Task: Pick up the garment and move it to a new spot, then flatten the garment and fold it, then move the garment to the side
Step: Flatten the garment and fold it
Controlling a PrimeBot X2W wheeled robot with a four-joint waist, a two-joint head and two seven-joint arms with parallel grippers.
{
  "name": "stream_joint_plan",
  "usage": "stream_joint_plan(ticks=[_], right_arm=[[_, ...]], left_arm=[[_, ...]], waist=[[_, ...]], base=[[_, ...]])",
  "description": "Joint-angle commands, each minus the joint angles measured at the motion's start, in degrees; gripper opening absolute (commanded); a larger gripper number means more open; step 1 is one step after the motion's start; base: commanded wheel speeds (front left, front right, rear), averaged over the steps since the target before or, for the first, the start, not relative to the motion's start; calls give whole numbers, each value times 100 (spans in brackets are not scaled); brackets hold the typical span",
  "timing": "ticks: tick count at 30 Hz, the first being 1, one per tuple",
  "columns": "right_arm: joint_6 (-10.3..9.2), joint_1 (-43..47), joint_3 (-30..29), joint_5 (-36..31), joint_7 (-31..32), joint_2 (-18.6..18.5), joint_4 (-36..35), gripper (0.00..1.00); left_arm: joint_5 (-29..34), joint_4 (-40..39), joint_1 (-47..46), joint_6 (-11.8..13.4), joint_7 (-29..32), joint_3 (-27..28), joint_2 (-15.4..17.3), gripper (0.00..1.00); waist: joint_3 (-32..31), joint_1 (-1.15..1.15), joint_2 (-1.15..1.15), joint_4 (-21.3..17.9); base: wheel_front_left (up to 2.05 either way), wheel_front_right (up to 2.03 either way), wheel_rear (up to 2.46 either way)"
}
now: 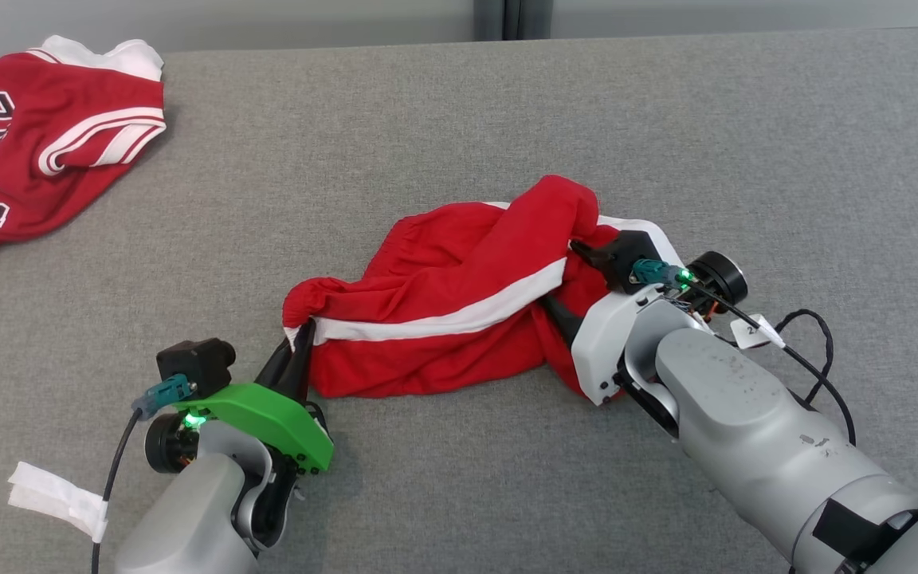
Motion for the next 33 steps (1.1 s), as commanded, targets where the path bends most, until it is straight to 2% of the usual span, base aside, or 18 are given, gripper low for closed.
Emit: stream_joint_plan(ticks=[1, 15, 16, 17, 18, 19, 21, 24, 28, 32, 33], right_arm=[[-8, -74, 60, 114, -14, -25, -31, 100], [-8, -477, 595, 712, 101, -114, 254, 100], [-8, -500, 639, 736, 124, -110, 283, 96], [-8, -532, 689, 781, 166, -106, 312, 78], [-8, -561, 728, 813, 202, -102, 328, 71], [-8, -591, 776, 860, 242, -100, 355, 56], [-8, -637, 845, 937, 288, -97, 389, 52], [-8, -686, 969, 1053, 360, -95, 424, 51], [-8, -747, 1136, 1234, 478, -110, 466, 55], [-8, -807, 1277, 1404, 537, -155, 492, 42], [-8, -817, 1312, 1445, 539, -168, 508, 34]], left_arm=[[45, -19, 23, -19, -17, 16, 2, 0], [26, -49, 94, -19, -11, -49, -80, 0], [22, -48, 93, -19, -11, -57, -85, 0], [16, -47, 90, -19, -11, -67, -92, 0], [11, -45, 86, -19, -11, -76, -98, 0], [2, -43, 80, -18, -12, -89, -108, 0], [-12, -44, 63, -19, -12, -112, -121, 0], [-29, -42, 31, -18, -12, -152, -135, 0], [-56, -44, -13, -19, -12, -208, -148, 0], [-72, -39, -47, -18, -12, -255, -162, 0], [-74, -37, -51, -19, -12, -261, -163, 0]], waist=[[-3, 0, 0, 1], [59, 0, 0, 102], [62, 0, 0, 111], [65, 0, 0, 123], [69, 0, 0, 134], [72, 0, 0, 148], [80, 0, 0, 175], [94, 0, 0, 215], [115, 0, 0, 275], [130, 0, 0, 329], [132, 0, 0, 338]], base=[[0, 0, 0], [0, 0, 0], [0, 0, 0], [0, 0, 0], [0, 0, 0], [0, 0, 0], [0, 0, 0], [0, 0, 0], [0, 0, 0], [0, 0, 0], [0, 0, 0]])
